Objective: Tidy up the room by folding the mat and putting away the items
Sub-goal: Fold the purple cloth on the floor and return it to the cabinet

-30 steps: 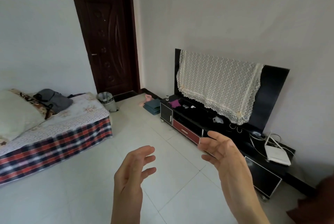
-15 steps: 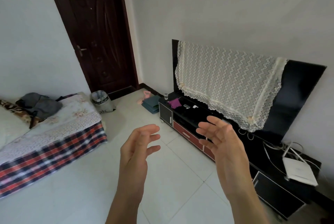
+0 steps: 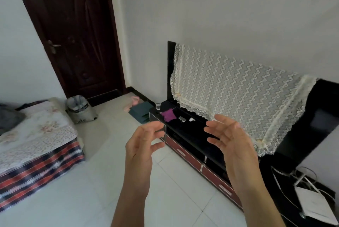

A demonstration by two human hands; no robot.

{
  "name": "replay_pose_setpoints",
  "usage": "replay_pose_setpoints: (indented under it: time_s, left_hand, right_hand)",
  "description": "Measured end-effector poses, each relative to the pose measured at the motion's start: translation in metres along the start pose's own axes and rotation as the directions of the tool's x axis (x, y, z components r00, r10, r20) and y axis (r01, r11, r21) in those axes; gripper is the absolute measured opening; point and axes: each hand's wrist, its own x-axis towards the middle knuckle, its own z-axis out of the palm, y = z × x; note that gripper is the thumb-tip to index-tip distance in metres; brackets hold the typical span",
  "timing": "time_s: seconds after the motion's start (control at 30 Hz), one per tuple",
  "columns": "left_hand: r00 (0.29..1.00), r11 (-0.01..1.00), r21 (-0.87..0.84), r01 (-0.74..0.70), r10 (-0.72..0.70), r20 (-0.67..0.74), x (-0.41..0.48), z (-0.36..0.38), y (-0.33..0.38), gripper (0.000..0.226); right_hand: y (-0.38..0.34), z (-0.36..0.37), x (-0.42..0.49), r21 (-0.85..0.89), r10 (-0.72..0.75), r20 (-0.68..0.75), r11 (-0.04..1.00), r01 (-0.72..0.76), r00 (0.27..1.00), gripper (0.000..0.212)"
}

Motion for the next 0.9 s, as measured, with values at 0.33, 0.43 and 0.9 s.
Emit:
replay_pose_setpoints:
  time_s: [0.33,0.43,0.9]
  left_hand:
    - [0.998,0.998,0.013,0.058,-0.058,0.003,0.179,-0.014,-0.058,0.036]
    - [0.997,0.996,0.036,0.083,-0.083,-0.008,0.228,-0.012,-0.080,0.033]
    - [0.994,0.964,0.245,0.107,-0.110,0.000,0.502,0.060,-0.184,0.038]
  right_hand:
    - [0.071,0.065,0.162,0.022,0.060,-0.018,0.998,-0.060,0.998,0.048]
    - [0.097,0.072,0.212,0.041,0.075,-0.045,0.996,-0.074,0.996,0.049]
    - [0.214,0.086,0.499,0.092,0.164,-0.078,0.983,-0.156,0.983,0.042]
